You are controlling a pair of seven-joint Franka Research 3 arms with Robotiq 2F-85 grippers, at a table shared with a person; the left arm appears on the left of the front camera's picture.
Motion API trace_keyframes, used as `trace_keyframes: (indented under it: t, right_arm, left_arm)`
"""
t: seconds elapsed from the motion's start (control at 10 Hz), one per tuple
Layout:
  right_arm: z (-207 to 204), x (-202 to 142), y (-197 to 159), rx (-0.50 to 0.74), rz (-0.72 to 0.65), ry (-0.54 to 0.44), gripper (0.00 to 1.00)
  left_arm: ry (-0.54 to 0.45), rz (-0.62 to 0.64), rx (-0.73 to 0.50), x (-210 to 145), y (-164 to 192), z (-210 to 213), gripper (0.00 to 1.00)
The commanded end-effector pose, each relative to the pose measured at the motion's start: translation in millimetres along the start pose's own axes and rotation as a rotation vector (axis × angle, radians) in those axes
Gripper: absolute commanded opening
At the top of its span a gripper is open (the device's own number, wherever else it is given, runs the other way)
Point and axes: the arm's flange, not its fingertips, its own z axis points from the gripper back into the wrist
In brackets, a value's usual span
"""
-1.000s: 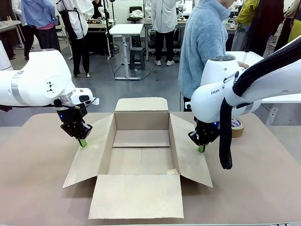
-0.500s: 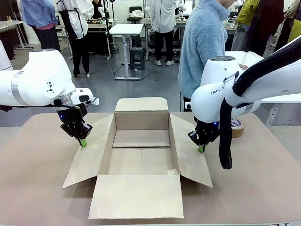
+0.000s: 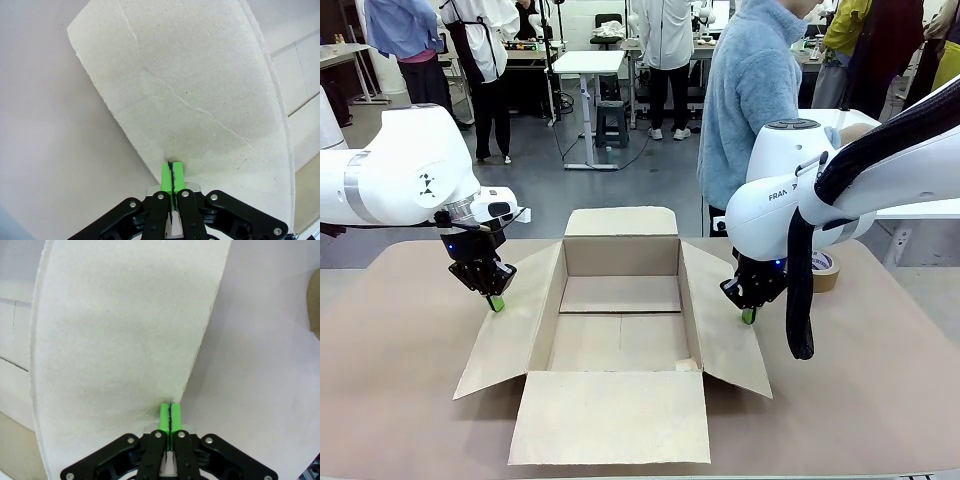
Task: Wrap the clocks to prevent damage.
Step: Once the human has placed the objects inside and stepped back, release both hands from the side flaps of the Package Box.
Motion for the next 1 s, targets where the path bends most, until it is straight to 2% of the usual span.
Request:
trace_keyframes:
  t: [0.0,0.9]
  right_arm:
    - [-0.5,-1.4,0.4,-0.001,-0.016,0.000,0.01]
    - [-0.5,-1.4,0.4,-0.001,-0.016,0.000,0.01]
  left_arm:
    - [0.002,-0.002,0.011,-0.9,1.4,-0.6,0.00]
    - [0.002,-0.002,0.011,-0.9,1.4,-0.6,0.00]
